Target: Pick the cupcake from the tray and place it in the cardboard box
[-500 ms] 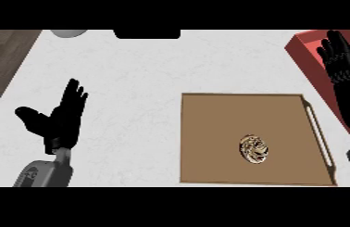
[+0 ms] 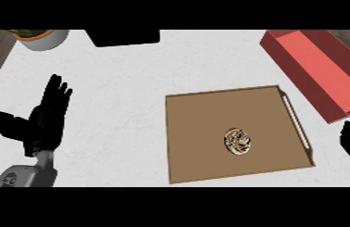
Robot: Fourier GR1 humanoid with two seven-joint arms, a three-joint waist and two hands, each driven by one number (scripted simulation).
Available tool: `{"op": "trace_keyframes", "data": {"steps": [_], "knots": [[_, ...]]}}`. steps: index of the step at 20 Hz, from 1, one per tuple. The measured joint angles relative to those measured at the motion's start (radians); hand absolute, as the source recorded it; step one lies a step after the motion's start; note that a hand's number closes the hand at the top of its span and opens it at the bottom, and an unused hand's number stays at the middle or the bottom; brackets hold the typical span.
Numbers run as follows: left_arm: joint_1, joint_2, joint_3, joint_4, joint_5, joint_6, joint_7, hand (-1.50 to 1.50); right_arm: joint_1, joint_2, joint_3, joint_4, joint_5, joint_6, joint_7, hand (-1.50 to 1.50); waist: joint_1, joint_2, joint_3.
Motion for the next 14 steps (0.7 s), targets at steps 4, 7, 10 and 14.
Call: {"op": "trace_keyframes", "data": {"steps": [4,7,10,14], "knots": [[0.007,0.004,-0.02,-0.043,-0.003,-0.017,0.019,0.0,0.202,0.104,-0.001,-0.09,0.091,-0.144,-0.103,-1.5,0.029,0.001,-0.002],[0.001,0.009,-0.03,-0.079,-0.003,-0.023,0.054,0.0,0.338,0.123,0.053,-0.213,0.176,-0.174,-0.104,-1.5,0.053,0.005,-0.003],[-0.016,0.001,-0.045,-0.096,-0.011,-0.021,0.069,0.0,0.451,0.056,0.087,-0.32,0.247,-0.134,-0.005,-1.5,0.068,0.01,-0.005],[-0.017,0.007,-0.048,-0.112,-0.011,-0.029,0.083,0.0,0.572,-0.049,0.149,-0.44,0.3,-0.015,0.15,-1.5,0.088,0.015,-0.008]]}}
